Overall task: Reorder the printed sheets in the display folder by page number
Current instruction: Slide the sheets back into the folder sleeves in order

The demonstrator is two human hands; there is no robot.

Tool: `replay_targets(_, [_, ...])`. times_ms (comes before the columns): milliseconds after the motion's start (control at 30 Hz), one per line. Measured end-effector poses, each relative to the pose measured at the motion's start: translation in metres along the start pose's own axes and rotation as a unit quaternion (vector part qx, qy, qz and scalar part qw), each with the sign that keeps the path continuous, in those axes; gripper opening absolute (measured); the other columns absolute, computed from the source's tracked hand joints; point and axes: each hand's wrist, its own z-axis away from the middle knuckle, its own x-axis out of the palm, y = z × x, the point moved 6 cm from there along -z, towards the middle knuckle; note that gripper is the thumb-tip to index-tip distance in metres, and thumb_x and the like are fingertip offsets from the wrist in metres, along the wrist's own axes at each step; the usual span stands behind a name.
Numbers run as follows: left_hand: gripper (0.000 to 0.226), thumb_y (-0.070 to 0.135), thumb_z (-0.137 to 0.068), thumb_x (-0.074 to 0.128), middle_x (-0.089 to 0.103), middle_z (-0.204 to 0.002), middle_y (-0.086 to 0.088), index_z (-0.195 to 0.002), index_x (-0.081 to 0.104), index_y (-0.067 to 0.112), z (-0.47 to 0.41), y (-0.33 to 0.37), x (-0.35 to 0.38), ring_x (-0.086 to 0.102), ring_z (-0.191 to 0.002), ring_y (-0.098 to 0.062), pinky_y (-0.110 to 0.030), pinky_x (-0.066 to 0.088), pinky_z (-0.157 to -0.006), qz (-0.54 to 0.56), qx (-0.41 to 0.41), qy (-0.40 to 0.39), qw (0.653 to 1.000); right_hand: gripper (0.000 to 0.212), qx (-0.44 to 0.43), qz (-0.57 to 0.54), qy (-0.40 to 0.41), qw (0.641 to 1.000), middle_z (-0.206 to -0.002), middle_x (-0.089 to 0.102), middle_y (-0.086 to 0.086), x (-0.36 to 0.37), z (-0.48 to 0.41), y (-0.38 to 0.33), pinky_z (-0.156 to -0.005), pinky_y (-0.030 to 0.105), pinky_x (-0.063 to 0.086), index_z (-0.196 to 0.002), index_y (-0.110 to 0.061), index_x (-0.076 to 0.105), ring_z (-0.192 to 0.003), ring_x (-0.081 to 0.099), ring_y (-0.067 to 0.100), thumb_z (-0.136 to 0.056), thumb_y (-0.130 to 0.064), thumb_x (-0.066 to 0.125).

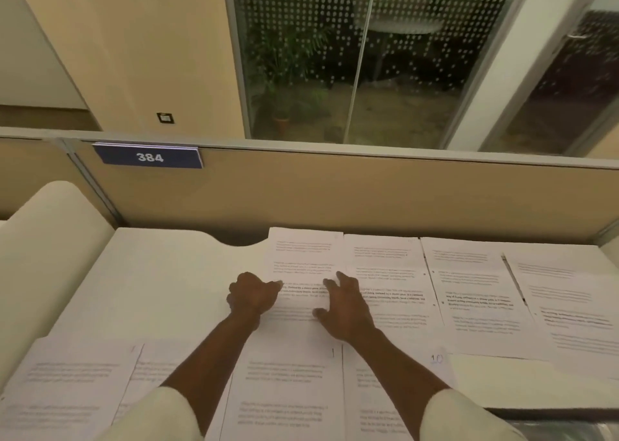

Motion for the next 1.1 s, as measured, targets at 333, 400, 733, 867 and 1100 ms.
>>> replay_targets(333, [0.068, 0.066, -0.066, 0.082, 0.063, -0.115, -0.008, -0.106, 0.062, 0.014, -0.036, 0.000, 0.026, 0.058, -0.109, -0.034, -0.053, 0.053, -0.100, 0.026, -0.096, -0.004, 0.995, 0.074, -0.020, 0.006, 0.020, 1.000, -0.172, 0.015, 0.013, 0.024, -0.007, 0.005, -0.127, 0.047, 0.026, -0.156, -0.019, 0.041, -0.158, 0.009, 0.032, -0.095, -0.054, 0.066])
replay_targets(400, [0.066, 0.063, -0.051, 0.083, 0.069, -0.101, -0.007, -0.096, 0.066, 0.018, -0.050, -0.006, 0.033, 0.062, -0.099, -0.035, -0.055, 0.055, -0.095, 0.061, -0.108, -0.020, 0.992, 0.075, -0.022, -0.005, 0.027, 0.999, -0.172, 0.016, 0.012, 0.023, -0.008, 0.007, -0.127, 0.046, 0.026, -0.158, -0.019, 0.039, -0.158, 0.010, 0.031, -0.097, -0.054, 0.065])
replay_targets(733, [0.047, 0.036, -0.054, 0.097, 0.077, -0.082, -0.008, -0.088, 0.072, 0.014, -0.034, 0.000, 0.026, 0.074, -0.084, -0.035, -0.051, 0.062, -0.088, 0.156, -0.110, -0.027, 0.981, 0.079, -0.002, -0.132, 0.086, 0.988, -0.156, 0.044, 0.000, 0.012, -0.009, 0.020, -0.116, 0.039, 0.040, -0.152, -0.017, 0.044, -0.146, 0.033, 0.019, -0.094, -0.067, 0.062])
replay_targets(867, [0.027, 0.028, -0.087, 0.088, 0.076, -0.096, -0.008, -0.095, 0.070, 0.010, -0.018, 0.020, 0.017, 0.075, -0.083, -0.030, -0.046, 0.066, -0.082, 0.152, -0.015, -0.001, 0.988, 0.075, 0.003, -0.138, 0.090, 0.986, -0.154, 0.047, 0.001, 0.012, -0.012, 0.022, -0.117, 0.041, 0.041, -0.147, -0.018, 0.052, -0.145, 0.035, 0.020, -0.091, -0.065, 0.067])
replay_targets(1100, [0.026, 0.034, -0.091, 0.083, 0.075, -0.104, 0.004, -0.103, 0.064, 0.022, 0.018, 0.052, -0.020, 0.076, -0.086, -0.019, -0.037, 0.064, -0.071, 0.166, 0.159, 0.025, 0.973, 0.073, 0.032, -0.208, 0.119, 0.970, -0.146, 0.053, -0.003, -0.006, -0.011, 0.021, -0.111, 0.041, 0.046, -0.145, -0.025, 0.051, -0.137, 0.045, 0.018, -0.087, -0.062, 0.074])
